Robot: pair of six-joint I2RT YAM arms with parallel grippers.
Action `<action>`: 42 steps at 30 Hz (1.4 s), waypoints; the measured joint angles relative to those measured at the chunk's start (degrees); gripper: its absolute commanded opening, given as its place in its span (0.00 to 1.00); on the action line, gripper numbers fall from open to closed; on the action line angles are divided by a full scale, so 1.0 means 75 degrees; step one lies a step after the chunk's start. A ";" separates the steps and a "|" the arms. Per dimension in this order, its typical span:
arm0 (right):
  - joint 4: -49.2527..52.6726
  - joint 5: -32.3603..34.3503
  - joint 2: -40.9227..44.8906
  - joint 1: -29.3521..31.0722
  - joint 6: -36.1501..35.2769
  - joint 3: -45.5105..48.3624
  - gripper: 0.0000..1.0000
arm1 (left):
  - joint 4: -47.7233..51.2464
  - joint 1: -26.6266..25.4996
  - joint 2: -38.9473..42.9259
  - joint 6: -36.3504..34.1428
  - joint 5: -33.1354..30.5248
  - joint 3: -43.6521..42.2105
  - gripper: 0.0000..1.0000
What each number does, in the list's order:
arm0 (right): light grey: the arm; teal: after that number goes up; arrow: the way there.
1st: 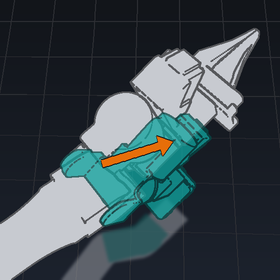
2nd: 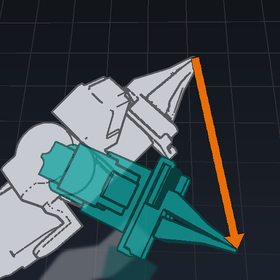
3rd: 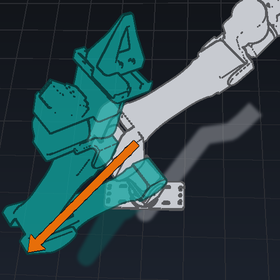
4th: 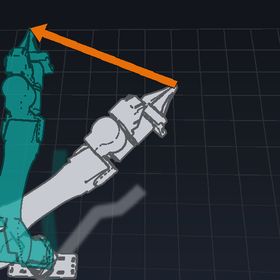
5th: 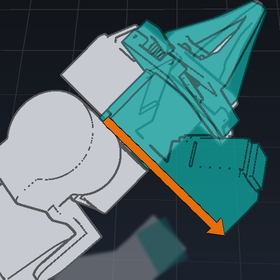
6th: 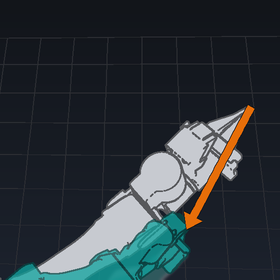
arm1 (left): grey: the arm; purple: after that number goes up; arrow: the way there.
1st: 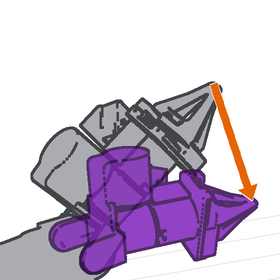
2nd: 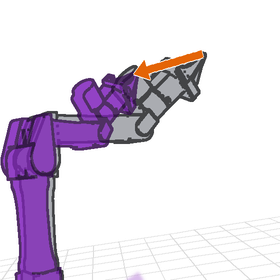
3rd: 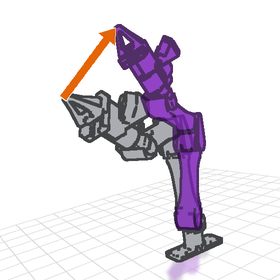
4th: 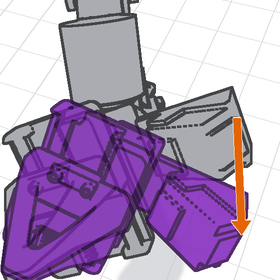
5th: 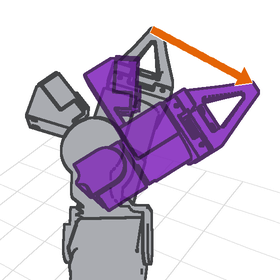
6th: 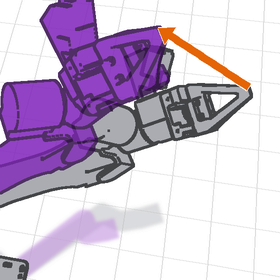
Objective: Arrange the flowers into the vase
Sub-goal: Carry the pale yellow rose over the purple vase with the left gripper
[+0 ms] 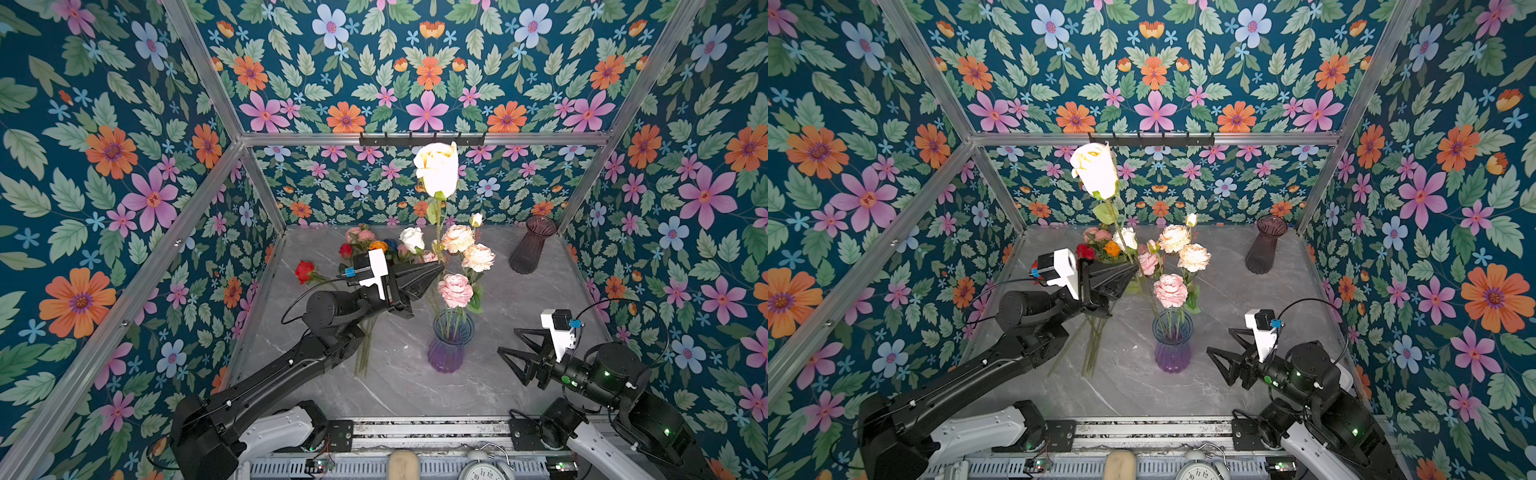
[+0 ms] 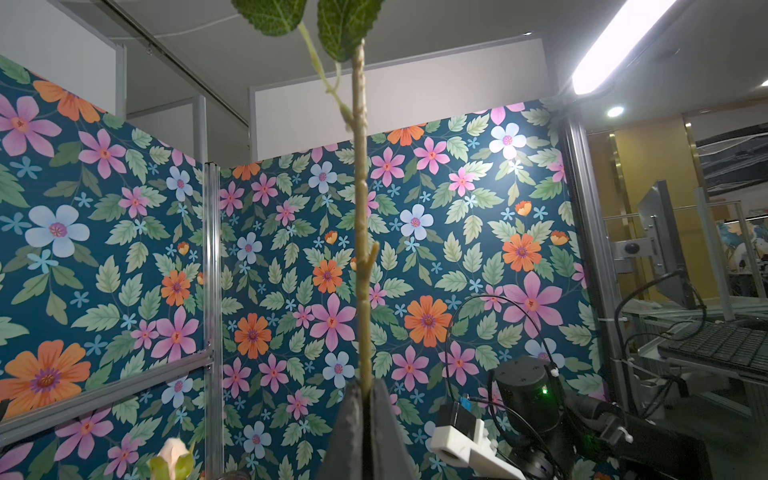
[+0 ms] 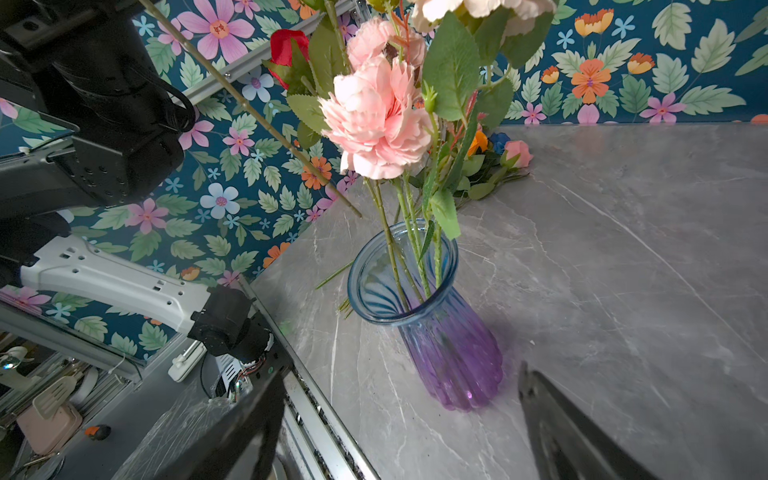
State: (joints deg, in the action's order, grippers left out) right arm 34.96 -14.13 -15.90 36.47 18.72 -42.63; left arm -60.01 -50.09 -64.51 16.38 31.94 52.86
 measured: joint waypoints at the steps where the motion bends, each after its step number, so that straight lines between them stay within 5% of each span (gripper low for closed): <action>1: 0.0003 0.0000 0.0000 0.0000 -0.0017 -0.0009 0.89 | -0.0073 -0.0044 -0.0099 -0.0003 0.0020 0.0003 0.00; 22: 0.0382 0.0058 0.0221 0.0000 -0.0175 -0.0137 0.90 | -0.0714 -0.0510 -0.0801 -0.0038 0.0017 -0.1000 0.00; 33: 0.0376 0.0055 0.0082 0.0000 -0.0221 -0.0122 0.90 | -0.0525 -0.0784 -0.0921 -0.0863 0.0119 -0.2209 0.00; 37: 0.0318 0.0052 -0.0026 0.0000 -0.0265 -0.0085 0.90 | -0.0338 -0.0831 -0.1070 -0.1142 0.0090 -0.2460 0.06; 42: 0.0248 0.0020 -0.0204 0.0000 -0.0265 -0.0061 0.90 | -0.0338 -0.0836 -0.1253 -0.1437 -0.0117 -0.2888 0.31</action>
State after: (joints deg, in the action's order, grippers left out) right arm 36.82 -13.98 -17.43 36.47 16.73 -43.09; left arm -62.54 -56.36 -73.91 5.61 31.07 31.20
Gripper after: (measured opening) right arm 0.899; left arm 0.253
